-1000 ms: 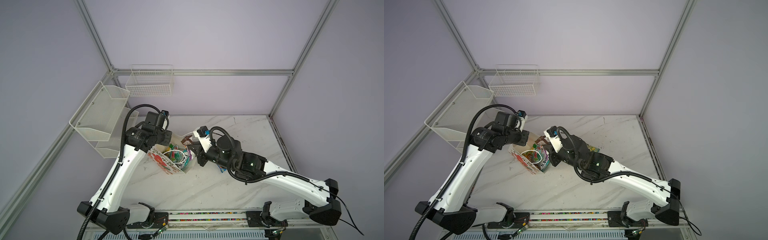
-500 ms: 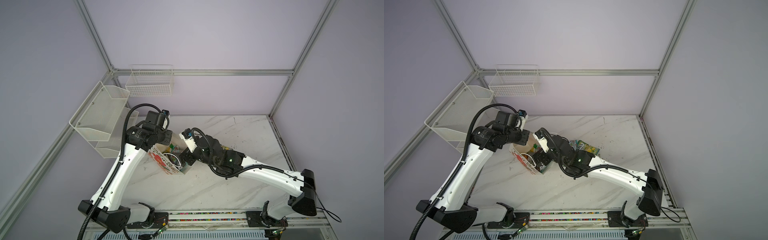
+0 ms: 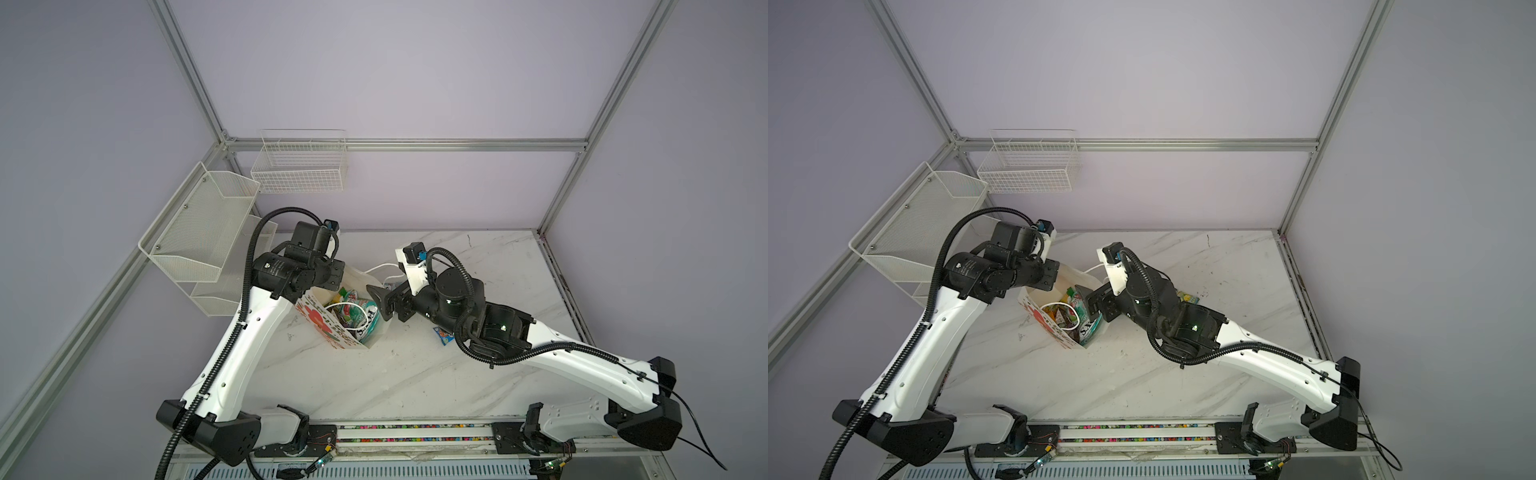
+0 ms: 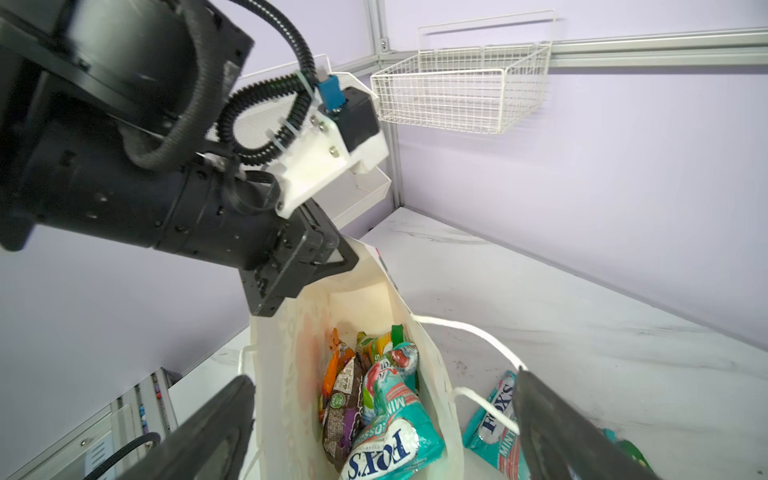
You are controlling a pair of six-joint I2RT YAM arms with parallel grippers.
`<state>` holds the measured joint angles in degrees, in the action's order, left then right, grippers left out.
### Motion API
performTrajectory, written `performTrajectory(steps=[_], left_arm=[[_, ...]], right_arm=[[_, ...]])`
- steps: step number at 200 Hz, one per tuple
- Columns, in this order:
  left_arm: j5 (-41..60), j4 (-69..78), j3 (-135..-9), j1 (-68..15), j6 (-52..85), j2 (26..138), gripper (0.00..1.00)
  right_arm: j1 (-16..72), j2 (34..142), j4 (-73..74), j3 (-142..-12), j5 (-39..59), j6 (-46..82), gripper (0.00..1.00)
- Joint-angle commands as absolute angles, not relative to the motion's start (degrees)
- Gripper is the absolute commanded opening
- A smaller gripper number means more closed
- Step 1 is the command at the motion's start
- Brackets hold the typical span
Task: Place the snacks into the paper bag
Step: 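Move the right gripper back toward the remaining candy bags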
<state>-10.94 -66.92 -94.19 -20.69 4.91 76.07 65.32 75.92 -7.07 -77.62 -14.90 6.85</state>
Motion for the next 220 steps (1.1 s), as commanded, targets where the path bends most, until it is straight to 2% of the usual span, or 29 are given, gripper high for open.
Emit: performTrajectory(steps=[1, 39, 86, 163, 220], left_arm=[[-11.1, -66.6, -98.4, -20.6, 4.3, 76.5, 0.00], [-11.2, -66.6, -98.3, -20.6, 4.3, 76.3, 0.00], [-10.9, -66.4, -97.9, -20.6, 4.3, 75.8, 0.00], [-10.9, -66.4, -97.7, -20.6, 4.5, 75.9, 0.00], [-10.9, -66.3, -97.3, -20.6, 4.6, 75.8, 0.00]], right_arm=[[65.2, 73.1, -8.4, -76.0, -19.4, 8.8, 0.97], [62.5, 70.7, -9.0, -74.0, -20.7, 11.9, 0.97], [54.8, 69.3, -11.1, -71.7, -17.1, 18.1, 0.97], [47.8, 68.7, -14.4, -68.0, -15.5, 20.8, 0.97], [39.9, 71.6, -14.5, -65.7, -5.8, 24.4, 0.97]])
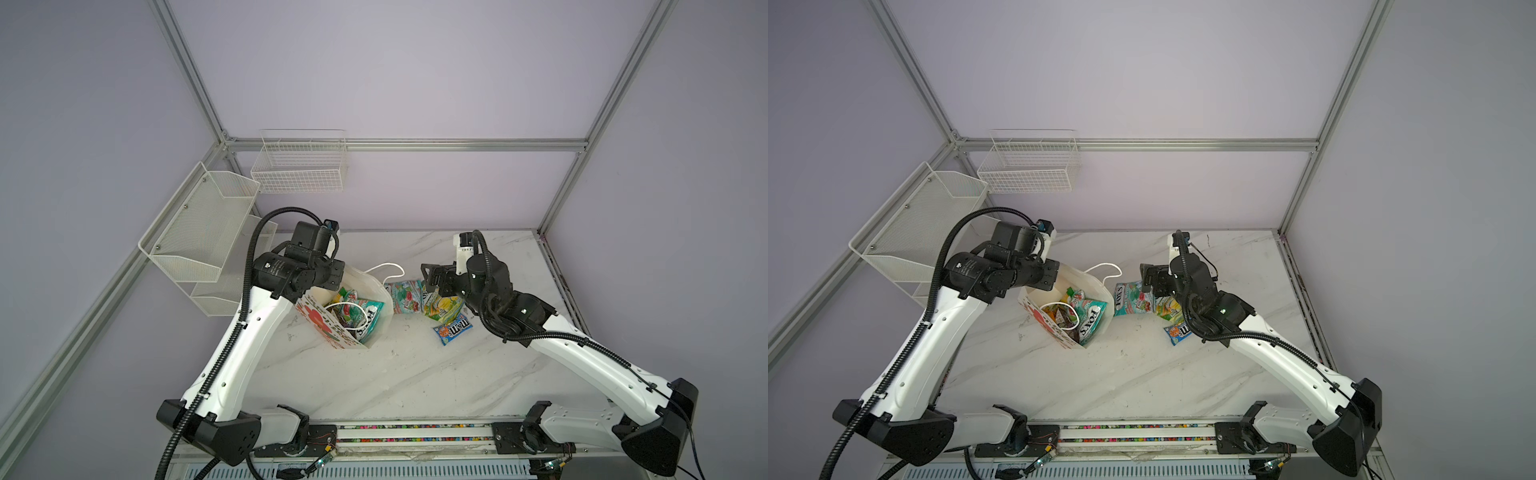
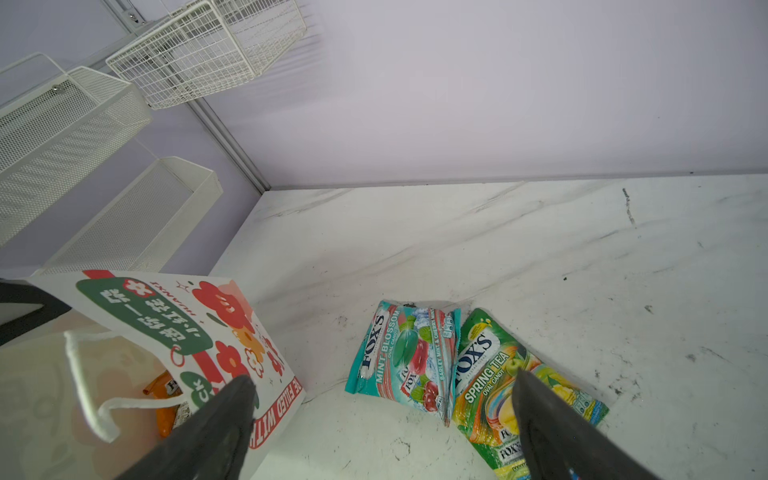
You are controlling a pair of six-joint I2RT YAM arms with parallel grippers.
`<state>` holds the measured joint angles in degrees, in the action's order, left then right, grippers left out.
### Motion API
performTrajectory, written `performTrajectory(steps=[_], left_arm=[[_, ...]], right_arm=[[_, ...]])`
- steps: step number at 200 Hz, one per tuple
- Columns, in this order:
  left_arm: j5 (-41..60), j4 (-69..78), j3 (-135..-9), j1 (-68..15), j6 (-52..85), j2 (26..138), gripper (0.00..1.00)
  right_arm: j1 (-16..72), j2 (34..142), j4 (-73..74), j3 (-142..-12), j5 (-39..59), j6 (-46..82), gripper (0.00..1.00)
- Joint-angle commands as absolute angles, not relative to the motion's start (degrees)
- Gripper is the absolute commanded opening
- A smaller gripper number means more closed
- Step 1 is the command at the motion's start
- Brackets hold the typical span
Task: Place the snacks into the paper bag
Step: 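Move the right gripper back toward the remaining candy bags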
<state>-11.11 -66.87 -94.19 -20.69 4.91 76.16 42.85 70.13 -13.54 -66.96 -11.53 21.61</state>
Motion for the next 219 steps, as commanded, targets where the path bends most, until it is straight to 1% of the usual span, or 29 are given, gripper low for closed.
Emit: performTrajectory(steps=[1, 75, 97, 144, 177, 219], left_arm=[[-10.9, -66.3, -97.4, -20.6, 4.6, 75.8, 0.00], [-11.0, -66.3, -97.2, -20.6, 4.4, 75.6, 0.00], [-11.0, -66.2, -97.0, -20.6, 4.4, 75.5, 0.00], [-10.9, -66.2, -96.8, -20.6, 4.3, 75.0, 0.00], [-10.9, -66.3, -96.6, -20.6, 4.2, 74.9, 0.00], [-10.7, -66.3, -96.6, -20.6, 4.4, 74.7, 0.00]], right_arm=[[39.8, 71.7, -14.5, -65.5, -5.7, 24.4, 0.97], [33.8, 77.3, -13.5, -63.5, 4.1, 25.4, 0.97], [32.8, 78.4, -12.8, -63.0, 7.6, 25.7, 0.97], [31.8, 84.2, -10.1, -62.2, 14.1, 27.0, 0.97], [31.6, 85.8, -9.8, -61.6, 13.7, 27.3, 0.97], [31.1, 89.8, -8.0, -61.4, 16.8, 26.7, 0.95]])
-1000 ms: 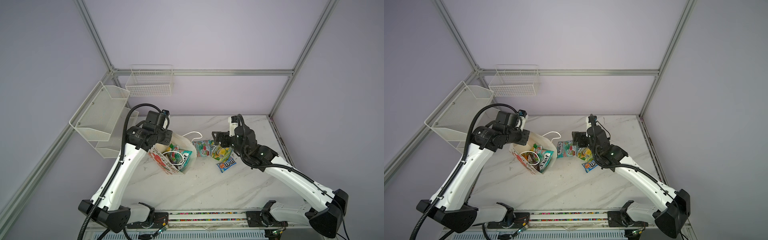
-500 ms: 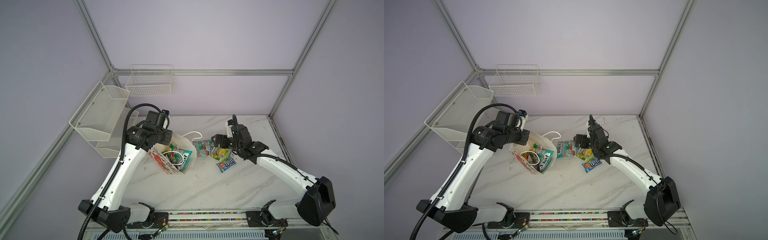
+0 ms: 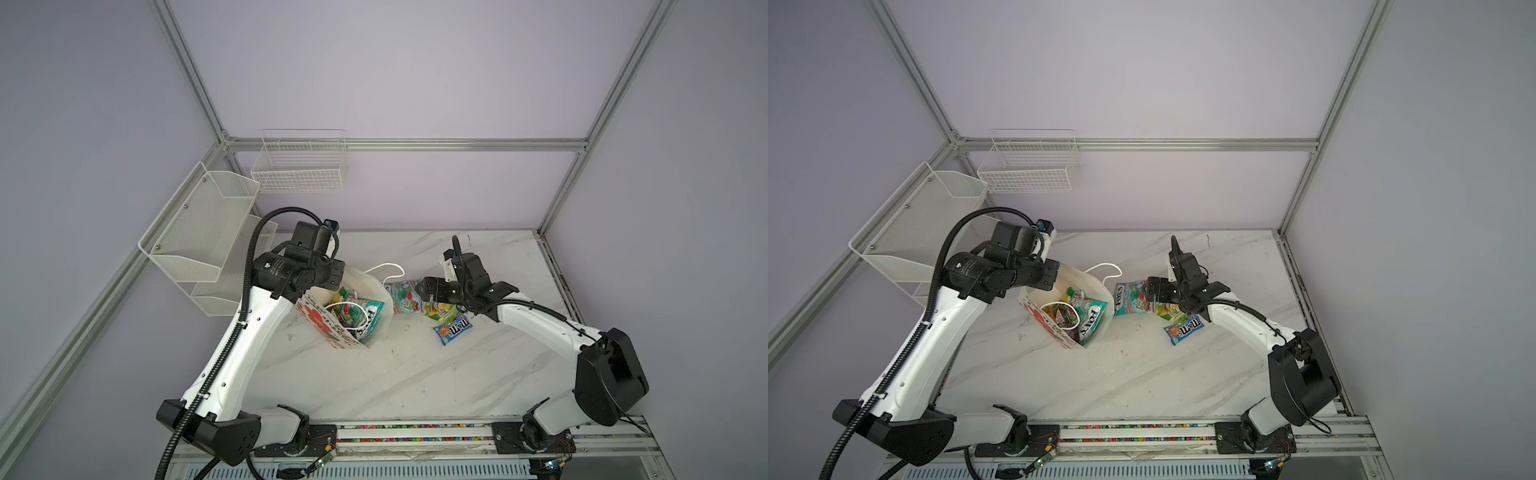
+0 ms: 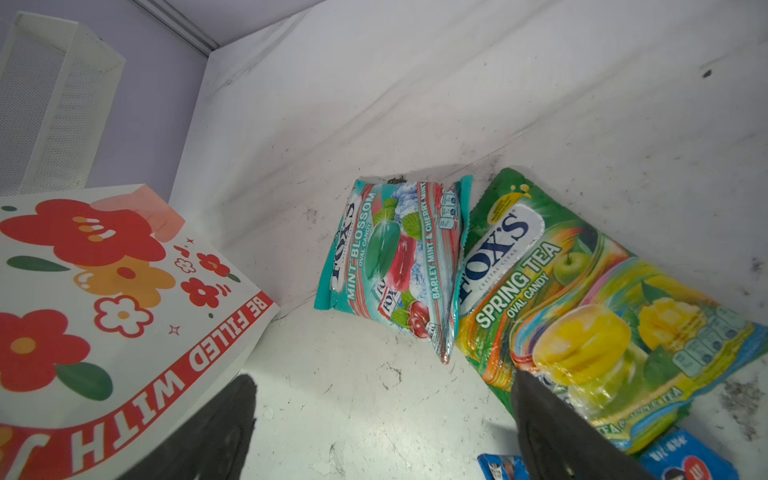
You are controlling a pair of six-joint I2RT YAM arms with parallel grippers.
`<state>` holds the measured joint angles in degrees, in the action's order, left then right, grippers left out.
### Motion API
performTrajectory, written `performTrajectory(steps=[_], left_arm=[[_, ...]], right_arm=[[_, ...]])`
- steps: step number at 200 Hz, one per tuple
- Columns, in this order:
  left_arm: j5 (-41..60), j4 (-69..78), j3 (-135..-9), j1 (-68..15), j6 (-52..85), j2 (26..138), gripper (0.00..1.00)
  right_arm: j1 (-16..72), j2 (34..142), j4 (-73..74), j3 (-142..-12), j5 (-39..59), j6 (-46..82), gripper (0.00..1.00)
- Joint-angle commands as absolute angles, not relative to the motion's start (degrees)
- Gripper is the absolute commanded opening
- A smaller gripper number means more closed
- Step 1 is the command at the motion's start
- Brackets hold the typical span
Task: Place the snacks into the paper bag
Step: 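Lower the open right gripper onto the teal Mint Blossom bag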
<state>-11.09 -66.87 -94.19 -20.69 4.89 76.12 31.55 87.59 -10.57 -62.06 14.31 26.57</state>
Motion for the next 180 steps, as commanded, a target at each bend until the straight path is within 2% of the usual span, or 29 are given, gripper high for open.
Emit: performTrajectory(steps=[1, 180], left_arm=[[-10.7, -66.3, -96.5, -20.6, 4.4, 74.7, 0.00], [-11.0, -65.6, -94.6, -20.6, 4.5, 74.2, 0.00]], right_arm=[[31.1, 89.9, -7.9, -61.4, 16.9, 26.7, 0.95], [30.6, 105.9, -4.2, -67.5, 21.4, 26.4, 0.74]])
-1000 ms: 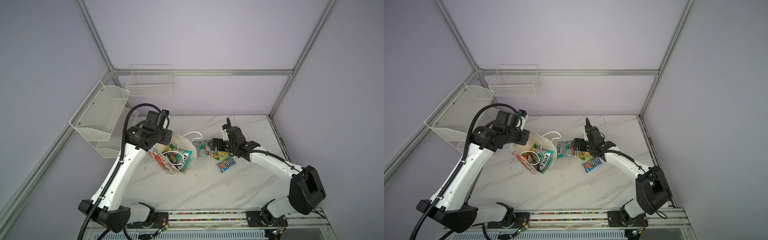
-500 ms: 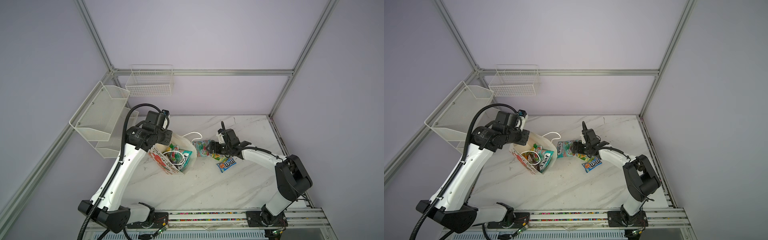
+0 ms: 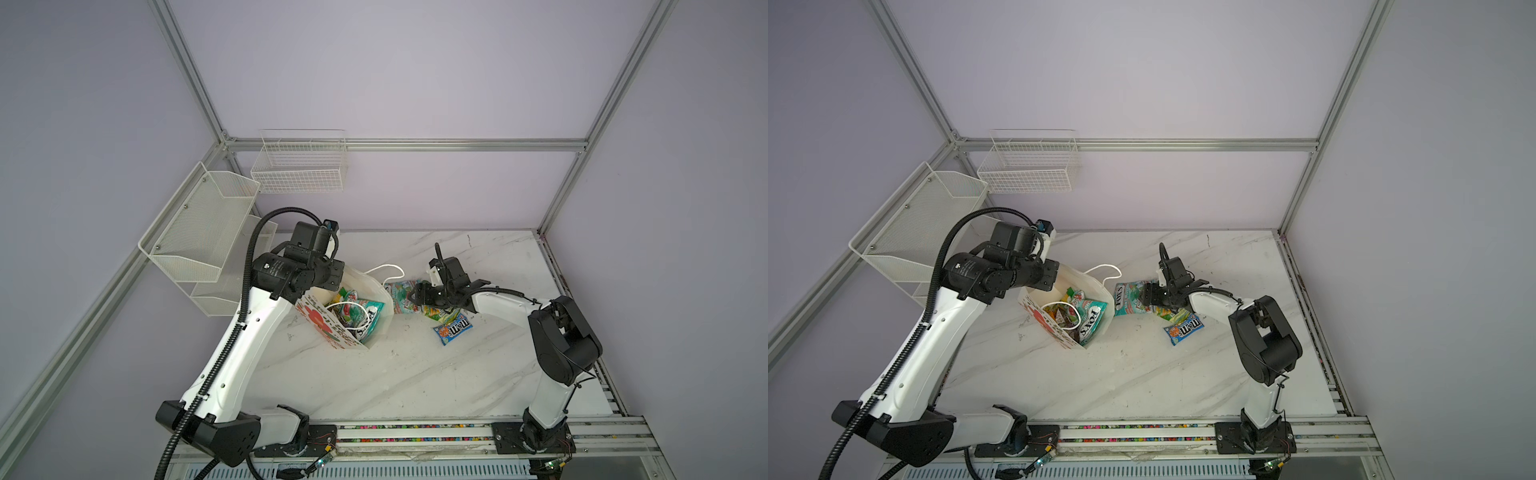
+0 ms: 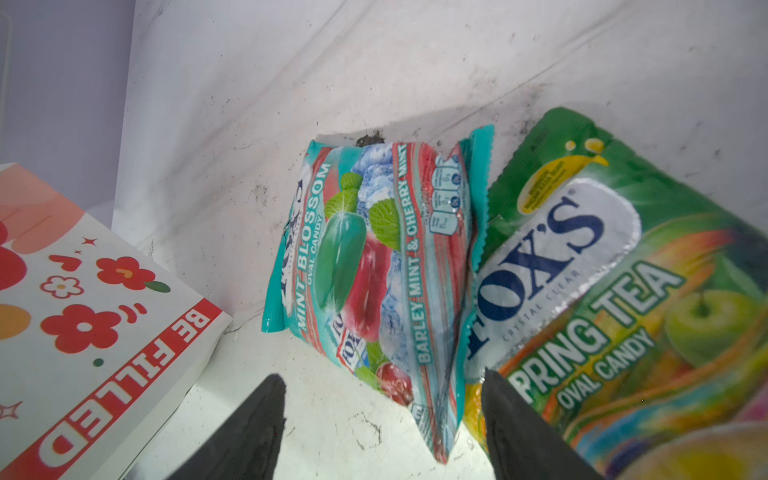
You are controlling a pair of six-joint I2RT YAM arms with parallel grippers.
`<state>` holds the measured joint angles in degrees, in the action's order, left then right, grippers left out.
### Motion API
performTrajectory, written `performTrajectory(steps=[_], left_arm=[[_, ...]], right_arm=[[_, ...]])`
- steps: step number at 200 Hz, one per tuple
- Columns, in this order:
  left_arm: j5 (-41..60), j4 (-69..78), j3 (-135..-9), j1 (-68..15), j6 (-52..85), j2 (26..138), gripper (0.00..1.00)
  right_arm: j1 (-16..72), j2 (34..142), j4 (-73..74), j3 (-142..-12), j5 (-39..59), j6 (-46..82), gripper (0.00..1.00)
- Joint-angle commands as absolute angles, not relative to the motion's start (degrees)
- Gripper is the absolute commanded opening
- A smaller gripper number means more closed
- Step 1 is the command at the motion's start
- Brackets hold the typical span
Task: Place the snacks into the paper bag
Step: 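Lower the open right gripper onto the teal Mint Blossom bag, then close the right gripper on the Mint Blossom bag's top edge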
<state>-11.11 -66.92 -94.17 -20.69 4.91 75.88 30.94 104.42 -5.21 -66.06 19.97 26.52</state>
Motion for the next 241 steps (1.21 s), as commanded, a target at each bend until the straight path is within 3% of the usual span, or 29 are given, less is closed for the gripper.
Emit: performTrajectory(steps=[1, 117, 192, 218, 241], left_arm=[[-11.1, -65.6, -94.6, -20.6, 4.5, 74.2, 0.00], [-10.3, -65.1, -93.2, -20.6, 4.9, 73.9, 0.00], [-9.9, -64.7, -92.6, -20.6, 4.8, 73.7, 0.00], [-9.7, -64.6, -92.9, -20.6, 5.0, 73.9, 0.00], [-9.6, -64.7, -93.1, -20.6, 5.0, 73.8, 0.00]], right_arm=[[30.6, 106.0, -4.1, -67.6, 21.4, 26.4, 0.74], [30.6, 111.3, -1.1, -68.3, 20.7, 28.0, 0.69], [30.6, 109.9, 0.0, -65.9, 19.7, 29.0, 0.31], [30.6, 108.2, 0.0, -65.0, 19.5, 29.1, 0.13], [30.7, 107.0, -0.5, -64.7, 19.2, 28.7, 0.11]])
